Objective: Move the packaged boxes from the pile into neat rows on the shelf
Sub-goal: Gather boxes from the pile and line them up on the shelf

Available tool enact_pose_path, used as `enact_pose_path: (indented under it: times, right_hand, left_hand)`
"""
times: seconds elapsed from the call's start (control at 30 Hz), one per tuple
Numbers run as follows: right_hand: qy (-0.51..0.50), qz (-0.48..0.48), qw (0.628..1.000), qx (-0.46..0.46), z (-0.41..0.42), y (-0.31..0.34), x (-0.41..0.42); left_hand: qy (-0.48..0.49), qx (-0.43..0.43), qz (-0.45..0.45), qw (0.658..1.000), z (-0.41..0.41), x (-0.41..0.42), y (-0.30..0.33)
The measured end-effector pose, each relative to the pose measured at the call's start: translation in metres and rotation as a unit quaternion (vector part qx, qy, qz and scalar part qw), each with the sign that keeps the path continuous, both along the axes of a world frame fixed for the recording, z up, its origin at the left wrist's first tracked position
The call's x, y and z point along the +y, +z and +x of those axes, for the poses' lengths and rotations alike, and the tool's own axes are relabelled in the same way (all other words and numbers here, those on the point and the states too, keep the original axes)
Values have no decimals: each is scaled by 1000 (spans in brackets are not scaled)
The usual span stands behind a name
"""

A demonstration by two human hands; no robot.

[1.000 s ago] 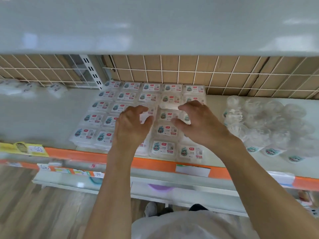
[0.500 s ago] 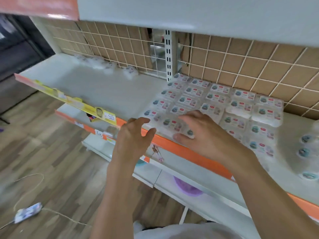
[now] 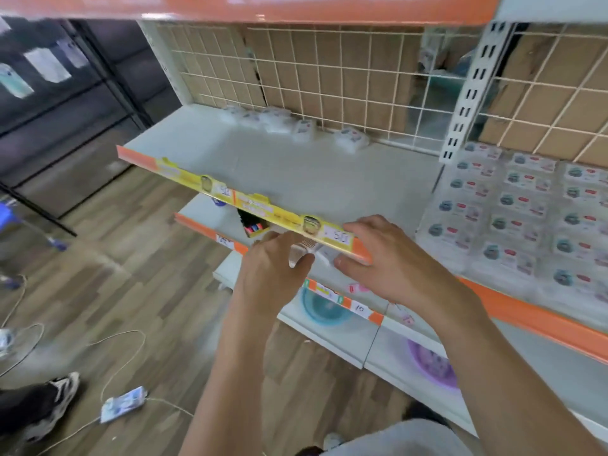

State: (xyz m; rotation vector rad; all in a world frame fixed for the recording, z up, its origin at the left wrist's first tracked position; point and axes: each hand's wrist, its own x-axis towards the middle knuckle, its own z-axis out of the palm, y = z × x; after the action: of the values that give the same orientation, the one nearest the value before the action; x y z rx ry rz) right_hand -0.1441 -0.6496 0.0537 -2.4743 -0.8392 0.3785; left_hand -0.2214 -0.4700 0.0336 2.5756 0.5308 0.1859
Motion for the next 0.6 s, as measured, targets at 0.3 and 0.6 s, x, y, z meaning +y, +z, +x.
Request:
enact_pose_path:
  times: [0.3,0.6]
  right_hand:
    - [4,-10,1000,14,17,-15,89]
    - [-39,-17,999,11,88,-27,168]
  left_hand:
    - [12,11,-17,1000,9,83,-16]
    - [-5,3,-28,1000,75,172,-32]
